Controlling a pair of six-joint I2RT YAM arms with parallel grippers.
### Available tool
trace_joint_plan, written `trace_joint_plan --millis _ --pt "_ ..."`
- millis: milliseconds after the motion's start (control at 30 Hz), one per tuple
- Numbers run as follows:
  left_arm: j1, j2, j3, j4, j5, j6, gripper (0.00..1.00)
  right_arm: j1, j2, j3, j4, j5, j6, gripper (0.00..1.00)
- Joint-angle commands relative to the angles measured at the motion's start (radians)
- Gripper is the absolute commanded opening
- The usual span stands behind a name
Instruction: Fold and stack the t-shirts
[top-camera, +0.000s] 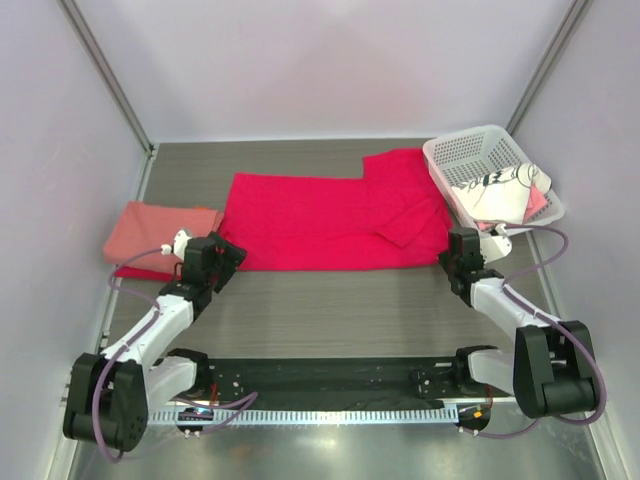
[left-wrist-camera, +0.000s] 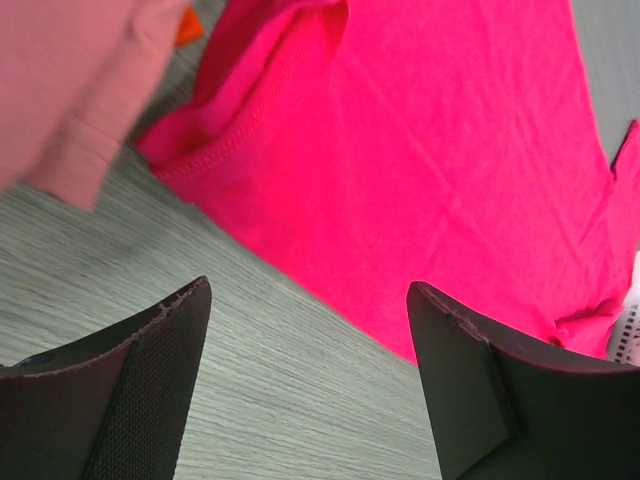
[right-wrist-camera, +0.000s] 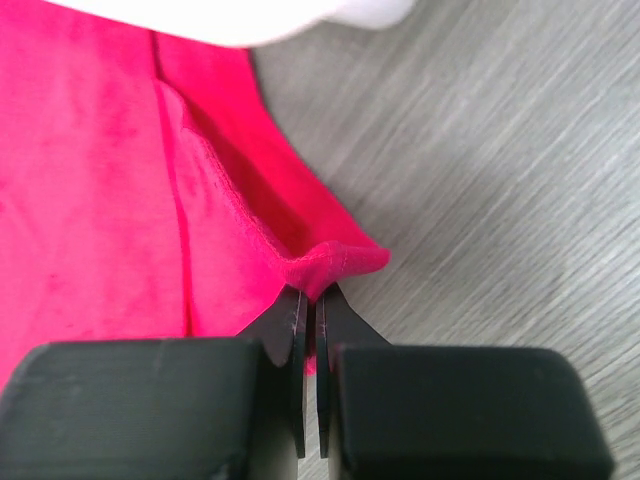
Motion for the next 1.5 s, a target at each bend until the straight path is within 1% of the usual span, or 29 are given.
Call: trace_joint_plan --millis 0,67,200,333,500,600,667,700,767,800,833,867,900,933,1033,1167,1267,1467 --pt "-0.052 0.038 0.004 0.073 -0.064 -0.06 0.79 -0.005 -0.052 -0.011 0.021 0.061 -0.017 0.01" --pt "-0.063 0.07 -0.004 0.073 -0.086 -0.083 0.76 -0.007 -0.066 -0.025 0.025 0.061 -0.013 0.01" --pt "-0.081 0.122 -0.033 0.132 -0.124 -0.147 0.72 -0.005 -0.072 -0.045 0.051 0.047 -0.002 0.01" --pt "-0.083 0.189 -0.059 0.207 -0.162 -0.198 0.65 -0.005 -0.072 -0.066 0.07 0.041 0.009 0.01" --pt "-0.084 0.274 -0.054 0.256 -0.225 -0.207 0.6 -0.007 -0.08 -0.096 0.102 0.019 0.026 0.01" --pt "-0.083 0.286 -0.042 0.241 -0.28 -0.207 0.52 -0.007 -0.095 -0.103 0.104 0.025 0.026 0.01" --pt "-0.083 0.285 -0.027 0.209 -0.317 -0.204 0.43 -0.005 -0.112 -0.108 0.104 0.031 0.026 0.01" --pt "-0.083 0.28 -0.024 0.189 -0.328 -0.204 0.34 -0.007 -0.117 -0.111 0.102 0.033 0.026 0.01" --pt "-0.083 0.277 -0.024 0.182 -0.354 -0.204 0.28 -0.005 -0.126 -0.112 0.104 0.035 0.024 0.01" --pt "-0.083 0.277 -0.024 0.178 -0.36 -0.204 0.27 -0.005 -0.127 -0.112 0.104 0.038 0.026 0.01" --pt "-0.083 0.28 -0.022 0.176 -0.366 -0.204 0.2 -0.005 -0.13 -0.112 0.102 0.036 0.026 0.01" --pt "-0.083 0.283 -0.019 0.176 -0.373 -0.201 0.16 -0.005 -0.132 -0.112 0.102 0.035 0.026 0.01" --pt "-0.081 0.294 -0.016 0.178 -0.374 -0.193 0.06 -0.007 -0.133 -0.114 0.102 0.036 0.026 0.01" --pt "-0.081 0.303 -0.004 0.176 -0.377 -0.187 0.0 -0.007 -0.135 -0.114 0.102 0.036 0.024 0.01" --pt "-0.063 0.34 0.028 0.17 -0.371 -0.153 0.0 -0.005 -0.143 -0.114 0.095 0.038 0.023 0.01" --pt "-0.029 0.354 0.045 0.167 -0.333 -0.146 0.0 -0.005 -0.166 -0.111 0.073 0.047 0.017 0.01" --pt "-0.029 0.329 0.048 0.158 -0.333 -0.138 0.0 -0.005 -0.196 -0.111 0.059 0.058 0.018 0.01" --pt "-0.029 0.259 0.094 0.081 -0.308 -0.098 0.0 -0.005 -0.238 -0.093 0.027 0.048 0.0 0.01"
